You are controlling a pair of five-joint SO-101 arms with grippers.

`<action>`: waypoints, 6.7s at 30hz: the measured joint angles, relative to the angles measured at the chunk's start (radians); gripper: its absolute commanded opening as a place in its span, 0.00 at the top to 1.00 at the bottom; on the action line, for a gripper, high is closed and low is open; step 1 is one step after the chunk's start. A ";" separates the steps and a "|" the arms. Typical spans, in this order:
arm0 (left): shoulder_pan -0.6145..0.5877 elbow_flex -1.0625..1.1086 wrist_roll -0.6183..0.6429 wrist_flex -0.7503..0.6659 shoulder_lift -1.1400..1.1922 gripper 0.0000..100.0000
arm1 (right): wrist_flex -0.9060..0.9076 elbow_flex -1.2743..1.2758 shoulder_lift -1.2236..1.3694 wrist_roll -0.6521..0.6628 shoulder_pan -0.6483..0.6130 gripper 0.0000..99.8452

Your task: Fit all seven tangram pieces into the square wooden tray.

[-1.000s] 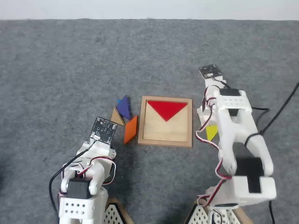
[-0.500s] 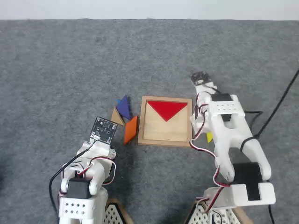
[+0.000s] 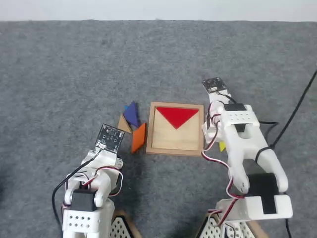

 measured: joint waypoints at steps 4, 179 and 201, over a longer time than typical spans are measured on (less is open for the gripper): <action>0.000 0.000 0.000 0.000 0.000 0.98 | 0.000 -0.052 0.080 0.011 0.038 0.71; 0.000 0.000 0.000 0.000 0.000 0.98 | 0.195 -0.382 0.322 -0.038 -0.299 0.73; 0.000 0.000 0.000 0.000 0.000 0.98 | 0.285 -0.281 0.209 -0.143 -0.457 0.73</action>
